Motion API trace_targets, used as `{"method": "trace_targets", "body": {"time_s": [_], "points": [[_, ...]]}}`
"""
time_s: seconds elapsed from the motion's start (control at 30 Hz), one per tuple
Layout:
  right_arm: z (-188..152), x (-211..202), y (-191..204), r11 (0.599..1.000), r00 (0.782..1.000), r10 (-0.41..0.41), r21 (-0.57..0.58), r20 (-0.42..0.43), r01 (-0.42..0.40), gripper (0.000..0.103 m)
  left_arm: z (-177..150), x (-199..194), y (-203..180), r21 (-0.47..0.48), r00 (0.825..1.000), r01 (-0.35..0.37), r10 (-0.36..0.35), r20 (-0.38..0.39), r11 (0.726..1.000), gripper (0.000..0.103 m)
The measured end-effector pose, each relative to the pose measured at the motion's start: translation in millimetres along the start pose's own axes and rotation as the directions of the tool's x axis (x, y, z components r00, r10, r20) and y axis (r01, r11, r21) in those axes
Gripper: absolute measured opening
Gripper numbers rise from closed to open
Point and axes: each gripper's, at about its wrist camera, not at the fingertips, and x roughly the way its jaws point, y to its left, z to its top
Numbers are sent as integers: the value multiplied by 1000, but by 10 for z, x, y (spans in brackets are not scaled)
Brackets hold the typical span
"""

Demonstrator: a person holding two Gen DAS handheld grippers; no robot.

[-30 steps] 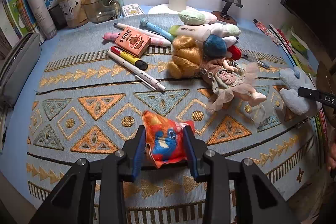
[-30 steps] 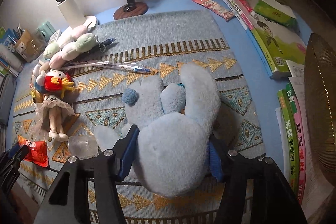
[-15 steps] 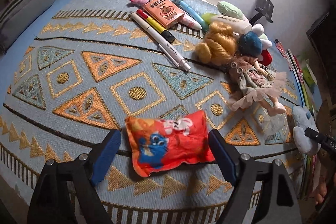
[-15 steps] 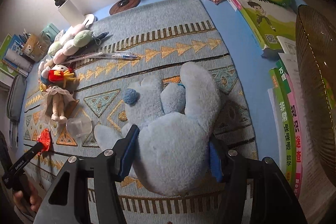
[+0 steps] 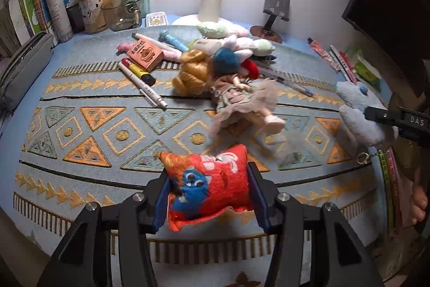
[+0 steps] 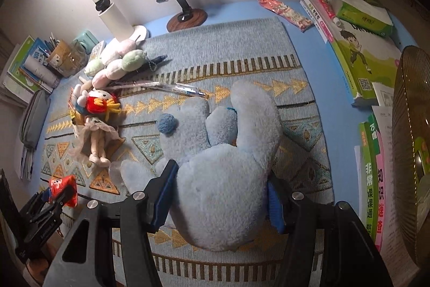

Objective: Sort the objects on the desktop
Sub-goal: 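Lift the snack bag and blue plush and carry both toward the glass bowl, then lower the snack bag and plush into the bowl and open both tools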

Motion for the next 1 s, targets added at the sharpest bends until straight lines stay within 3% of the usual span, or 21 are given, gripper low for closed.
{"method": "trace_targets", "body": {"time_s": [0.17, 0.3, 0.47, 0.6, 0.7, 0.77, 0.83, 0.93, 1.0], "points": [[33, -395, -177, 1000, 996, 14, 4, 87, -14, 59, 192, -154, -664, 114, 995, 88, -93, 42, 990, 48], [-63, -762, -528, 999, 988, -2, 44, 157, -5, 59, 281, -123, -1406, 225, 974, 213, -224, 21, 951, 49], [-295, -1220, -1106, 989, 970, -59, 142, 235, 26, 59, 347, -172, -2405, 380, 931, 333, -364, 10, 863, 49], [-415, -1602, -1686, 955, 943, -179, 279, 280, 99, 59, 465, -156, -3159, 469, 884, 419, -466, -16, 778, 49], [-468, -1716, -2082, 922, 926, -264, 351, 268, 161, 60, 560, 34, -3655, 512, 881, 424, -472, -39, 747, 49], [-473, -1657, -2292, 904, 930, -301, 375, 214, 206, 60, 596, 255, -3891, 516, 884, 436, -458, -93, 737, 49], [-483, -1514, -2465, 890, 943, -301, 399, 144, 223, 60, 598, 463, -4066, 506, 876, 468, -455, -157, 725, 49], [-504, -1335, -2609, 884, 960, -260, 424, 100, 196, 59, 572, 655, -4201, 516, 884, 460, -426, -191, 723, 49], [-482, -1278, -2601, 892, 960, -263, 404, 100, 203, 58, 579, 744, -4248, 517, 890, 451, -410, -199, 728, 50]]}}
